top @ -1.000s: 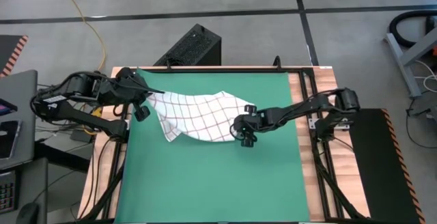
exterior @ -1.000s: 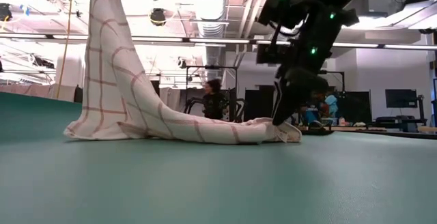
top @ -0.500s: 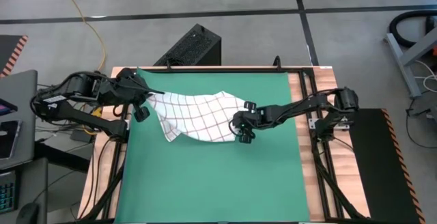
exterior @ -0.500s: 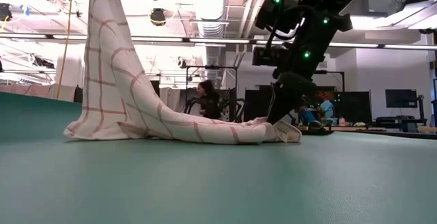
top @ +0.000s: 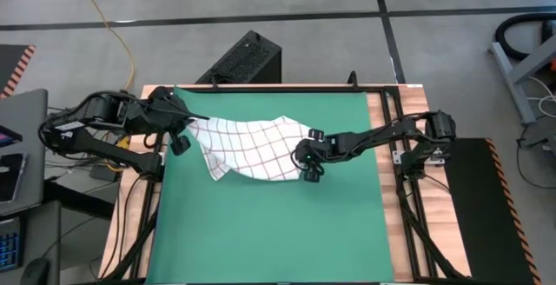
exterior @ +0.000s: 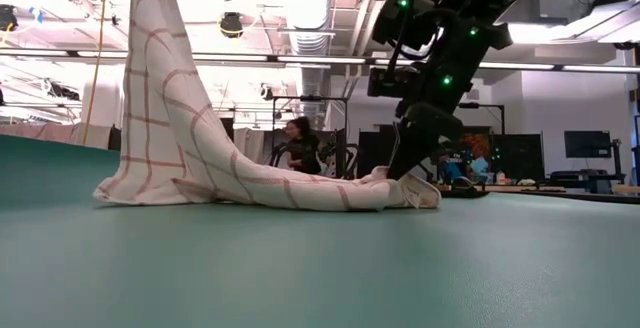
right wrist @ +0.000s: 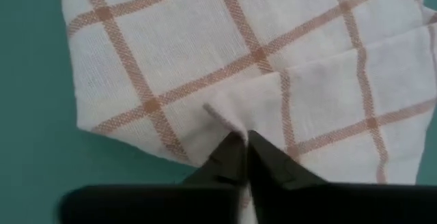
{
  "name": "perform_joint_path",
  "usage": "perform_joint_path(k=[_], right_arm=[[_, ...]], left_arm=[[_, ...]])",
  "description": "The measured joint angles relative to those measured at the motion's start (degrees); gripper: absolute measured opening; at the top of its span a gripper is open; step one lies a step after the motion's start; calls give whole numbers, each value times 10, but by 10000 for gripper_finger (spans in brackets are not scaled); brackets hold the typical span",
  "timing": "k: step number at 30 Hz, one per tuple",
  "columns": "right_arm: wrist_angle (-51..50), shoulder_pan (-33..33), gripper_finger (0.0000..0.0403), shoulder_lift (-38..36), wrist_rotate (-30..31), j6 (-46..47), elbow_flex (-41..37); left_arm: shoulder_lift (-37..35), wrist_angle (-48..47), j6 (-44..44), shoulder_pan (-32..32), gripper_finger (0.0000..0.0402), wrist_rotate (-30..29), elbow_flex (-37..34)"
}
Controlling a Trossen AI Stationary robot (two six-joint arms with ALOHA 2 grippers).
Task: Roll towel
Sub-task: Roll the white stripe towel
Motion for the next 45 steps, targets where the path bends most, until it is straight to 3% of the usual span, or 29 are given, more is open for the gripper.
perform_joint_path(k=[7, 12, 14, 18, 22, 28, 33, 40, 45], right_arm=[[-8, -1, 6, -45, 5, 27, 49], [-49, -3, 3, -119, 101, 28, 131], [-86, -10, 3, -148, 152, 28, 164], [-159, -46, 3, -201, 219, 26, 212], [-178, -100, 3, -235, 228, 3, 218], [-128, -186, 3, -280, 289, -72, 225], [-66, -244, 3, -301, 297, -147, 268], [-61, -267, 3, -305, 303, -239, 363], [-122, -241, 3, -308, 303, -239, 407]], left_arm=[[0, 22, 6, 0, 0, 0, 0], [0, 43, 25, 0, 0, -11, 0], [0, 43, 40, 0, 0, -42, 0], [0, 87, 83, 9, 0, -165, 0], [0, 210, 198, 34, 0, -245, 0], [0, 352, 418, 108, 0, -244, 0], [0, 425, 553, 187, 0, -241, 0], [0, 593, 746, 262, 0, -203, 0], [-10, 669, 806, 269, 0, -198, 0]])
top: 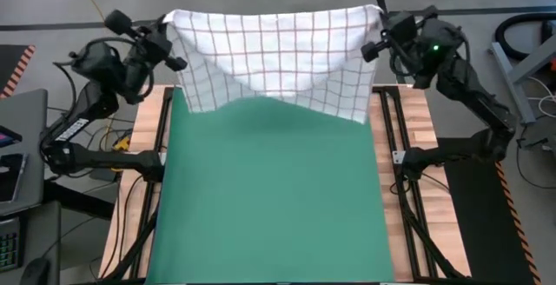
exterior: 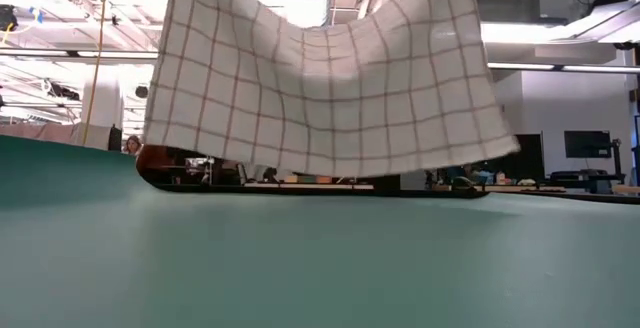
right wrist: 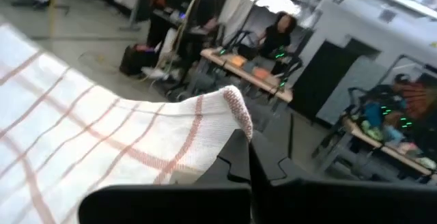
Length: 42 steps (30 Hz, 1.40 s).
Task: Roll towel
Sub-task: Roll the white stripe towel
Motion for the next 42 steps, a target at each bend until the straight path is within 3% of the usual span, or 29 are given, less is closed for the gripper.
perform_joint_path(k=[4, 12, 17, 24, 29, 37, 42], right_arm=[[-104, 34, 3, -8, 0, 49, 1], [-365, 165, 3, -1, -9, 257, 1], [-442, 282, 3, 3, -50, 397, -33], [-457, 434, 3, 5, -81, 574, -159], [-402, 515, 3, 5, -80, 643, -247], [-326, 579, 3, 5, -79, 699, -334], [-318, 601, 3, 5, -82, 718, -352]], left_arm=[[-23, -98, -102, -17, 0, 24, 0], [-44, -451, -385, -58, 0, 257, 0], [-44, -572, -493, -113, 0, 348, -40], [-41, -584, -602, -217, 0, 475, -131], [-27, -565, -653, -299, 0, 511, -198], [10, -497, -686, -385, 4, 528, -251], [26, -479, -725, -395, 40, 592, -249]])
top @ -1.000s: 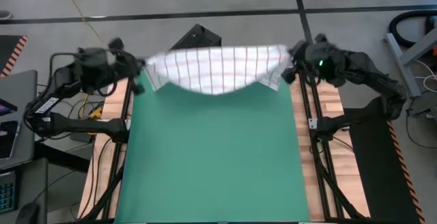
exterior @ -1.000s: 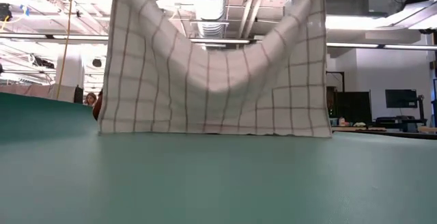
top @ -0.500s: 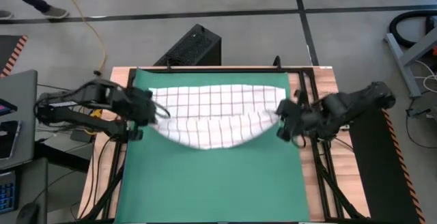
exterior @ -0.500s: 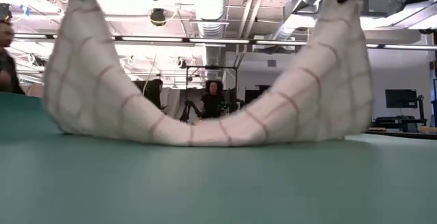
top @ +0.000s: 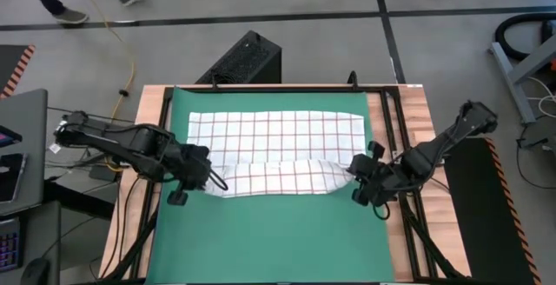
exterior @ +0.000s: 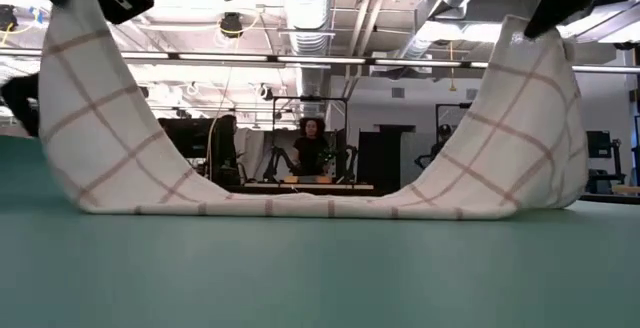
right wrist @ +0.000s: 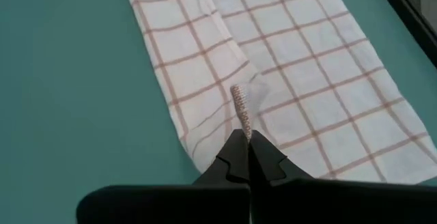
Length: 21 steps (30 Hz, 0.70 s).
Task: Roll towel
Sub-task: Roll the white stripe towel
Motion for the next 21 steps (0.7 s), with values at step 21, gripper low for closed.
perform_joint_path(k=[21], right_arm=[[22, 117, 3, 5, -98, 79, -76]], left_arm=[[46, 156, 0, -106, 67, -296, 1]])
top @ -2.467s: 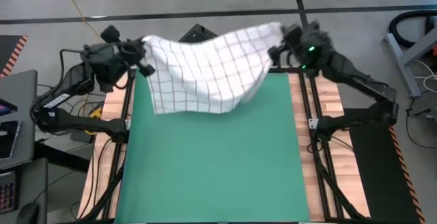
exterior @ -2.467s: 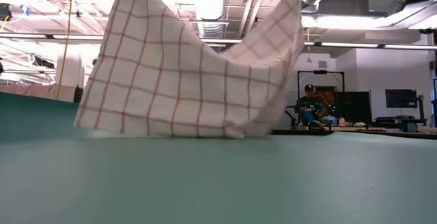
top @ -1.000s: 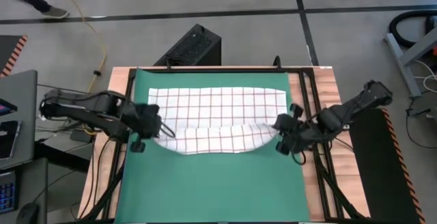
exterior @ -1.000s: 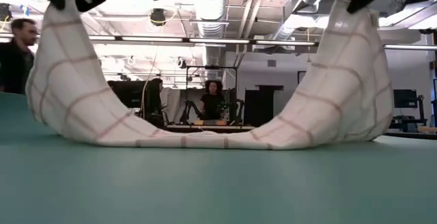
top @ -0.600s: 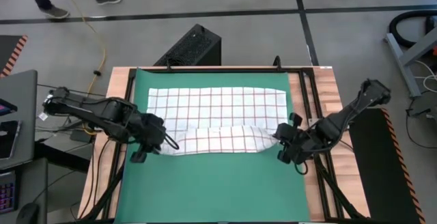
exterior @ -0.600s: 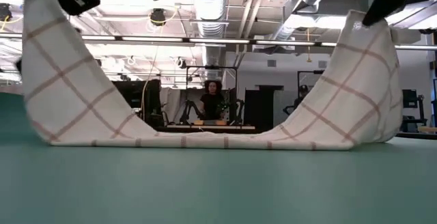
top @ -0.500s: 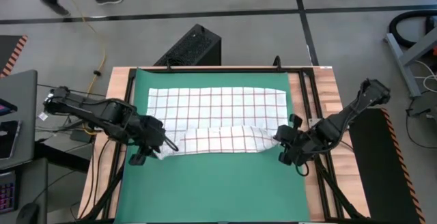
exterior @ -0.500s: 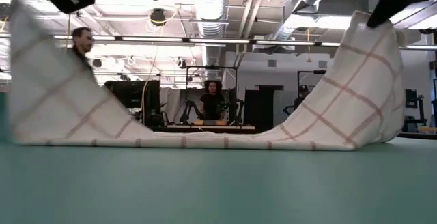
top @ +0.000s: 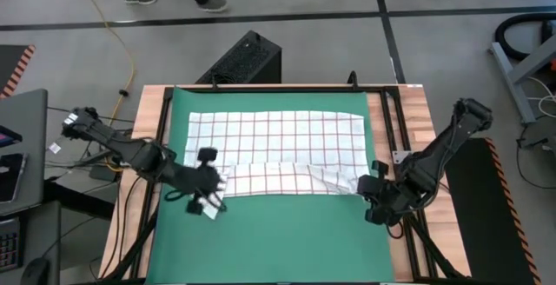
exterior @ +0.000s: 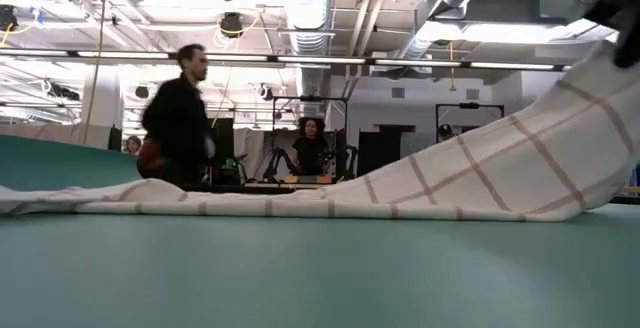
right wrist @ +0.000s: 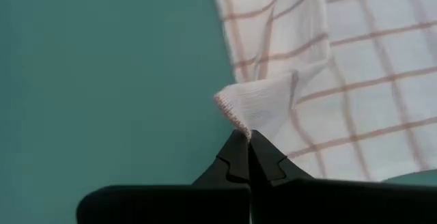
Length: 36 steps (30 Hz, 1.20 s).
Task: Roll towel
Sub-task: Roll the white stripe towel
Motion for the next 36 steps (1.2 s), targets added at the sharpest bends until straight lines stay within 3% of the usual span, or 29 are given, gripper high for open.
perform_joint_path(k=[4, 10, 13, 18, 29, 36], right_arm=[[3, 21, 4, 8, -21, 28, -13], [18, 50, 5, 43, -48, 39, -32], [17, 63, 7, 67, -50, 37, -32], [21, 85, 11, 113, -53, 25, -32], [100, 115, 85, 171, -79, 18, -32], [170, 139, 126, 212, -133, 15, -33]], left_arm=[[2, 51, 24, 77, 51, 18, 0], [46, 110, 53, 166, 48, 136, -1], [86, 136, 78, 183, 48, 206, 0], [166, 187, 130, 187, 48, 256, -1], [275, 246, 207, 219, 48, 319, 0], [282, 245, 229, 265, 48, 268, 5]])
